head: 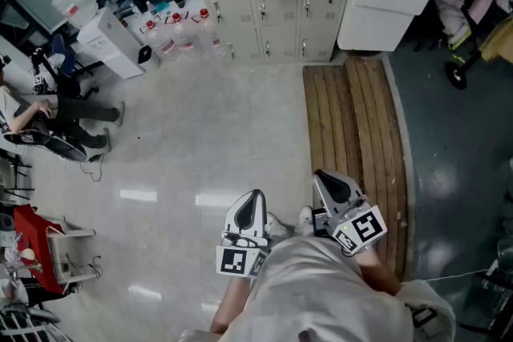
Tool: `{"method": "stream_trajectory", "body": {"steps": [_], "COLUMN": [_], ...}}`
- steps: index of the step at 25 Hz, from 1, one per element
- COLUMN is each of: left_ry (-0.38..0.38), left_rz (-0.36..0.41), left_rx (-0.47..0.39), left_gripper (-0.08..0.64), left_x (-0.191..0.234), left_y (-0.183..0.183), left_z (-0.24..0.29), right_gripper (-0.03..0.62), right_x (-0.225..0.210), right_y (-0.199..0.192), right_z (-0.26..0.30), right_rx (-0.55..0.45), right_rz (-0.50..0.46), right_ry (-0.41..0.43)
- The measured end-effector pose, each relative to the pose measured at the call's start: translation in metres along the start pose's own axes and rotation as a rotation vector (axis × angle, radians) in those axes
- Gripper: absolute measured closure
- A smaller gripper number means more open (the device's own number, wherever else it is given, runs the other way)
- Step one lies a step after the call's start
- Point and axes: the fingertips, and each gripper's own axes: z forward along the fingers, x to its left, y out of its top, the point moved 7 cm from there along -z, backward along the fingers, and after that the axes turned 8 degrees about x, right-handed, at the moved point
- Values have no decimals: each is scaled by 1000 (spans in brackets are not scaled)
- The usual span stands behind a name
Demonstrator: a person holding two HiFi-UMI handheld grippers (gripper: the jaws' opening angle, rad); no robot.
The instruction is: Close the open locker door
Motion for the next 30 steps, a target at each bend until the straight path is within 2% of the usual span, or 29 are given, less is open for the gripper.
{"method": "stream_trajectory", "body": {"steps": [4, 10, 17, 21, 25, 30], "left_ry": [20, 63, 35, 43, 66, 70], "left_rz": [-5, 21, 35, 34, 35, 26], "left_rx": [-4, -15, -29, -15, 3, 35], "left_gripper": [551, 551, 551, 551, 551, 551], "left_x": [-31, -51, -82, -88, -85, -76], "left_y": [-5, -7, -12, -15, -14, -20], "left_z": [-1, -5, 9, 16, 18, 27], "right_gripper": [560, 560, 560, 560, 560, 558], "right_x": [-19, -34, -47, -53, -56, -64], "right_y": [-5, -3, -5, -7, -8, -16], "right_z": [-26, -53, -81, -85, -83, -65], "right_rx": [-3, -43, -45, -46, -59, -30], "right_rz": [-6, -25, -41, -38, 5, 28], "right_ry": [-9, -17, -19, -7, 5, 1]}}
